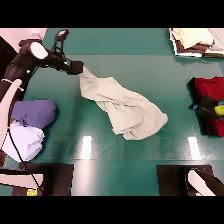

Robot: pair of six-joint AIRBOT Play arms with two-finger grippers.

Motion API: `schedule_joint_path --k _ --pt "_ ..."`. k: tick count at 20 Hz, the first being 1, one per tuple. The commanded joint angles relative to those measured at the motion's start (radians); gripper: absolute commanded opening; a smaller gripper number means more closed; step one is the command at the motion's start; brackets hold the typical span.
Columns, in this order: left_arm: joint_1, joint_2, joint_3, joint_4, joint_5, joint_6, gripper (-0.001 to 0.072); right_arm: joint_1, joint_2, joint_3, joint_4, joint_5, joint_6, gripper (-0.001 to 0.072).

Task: Fold the shirts.

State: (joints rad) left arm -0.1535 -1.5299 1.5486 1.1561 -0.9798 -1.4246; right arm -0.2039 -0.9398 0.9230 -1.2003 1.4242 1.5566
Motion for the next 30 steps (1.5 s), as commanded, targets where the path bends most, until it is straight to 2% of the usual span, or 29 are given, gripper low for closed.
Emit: schedule_joint_path --k 1,3,6,10,11,13,14,20,26,30 --pt "0.023 0.024 0.011 0.01 -0.035 0.018 0.0028 -0.027 -0.061 -0.209 0.125 -0.106 -0.053 0.0622" --pt "0.023 0.024 0.011 0.011 -0.042 0.018 0.0028 0.026 -0.14 -0.252 0.232 -0.219 -0.079 0.0588" --pt "0.023 0.024 0.011 0.011 -0.064 0.018 0.0028 0.144 -0.267 -0.251 0.348 -0.378 -0.102 0.0585" --pt "0.023 0.024 0.011 0.011 -0.078 0.018 0.0028 0.276 -0.435 -0.138 0.367 -0.428 -0.103 0.0568" --pt "0.023 0.024 0.011 0.011 -0.085 0.018 0.0028 0.298 -0.468 -0.102 0.359 -0.426 -0.104 0.0449" --pt "0.023 0.027 0.011 0.011 -0.095 0.018 0.0028 0.32 -0.506 -0.035 0.359 -0.426 -0.138 0.0079" --pt "0.023 0.034 0.011 0.016 -0.096 0.018 0.0028 0.321 -0.509 -0.006 0.359 -0.426 -0.153 0.0023" --pt "0.023 0.241 0.106 0.115 -0.077 0.019 0.0028 0.219 -0.292 0.266 0.322 -0.34 -0.153 0.0024" --pt "0.023 0.501 0.381 0.116 -0.076 0.018 0.0028 0.088 -0.002 0.609 0.309 -0.207 -0.153 0.0024" --pt "0.023 0.621 0.487 0.11 -0.074 0.018 0.0027 0.002 0.094 0.774 0.307 -0.11 -0.153 0.0023"
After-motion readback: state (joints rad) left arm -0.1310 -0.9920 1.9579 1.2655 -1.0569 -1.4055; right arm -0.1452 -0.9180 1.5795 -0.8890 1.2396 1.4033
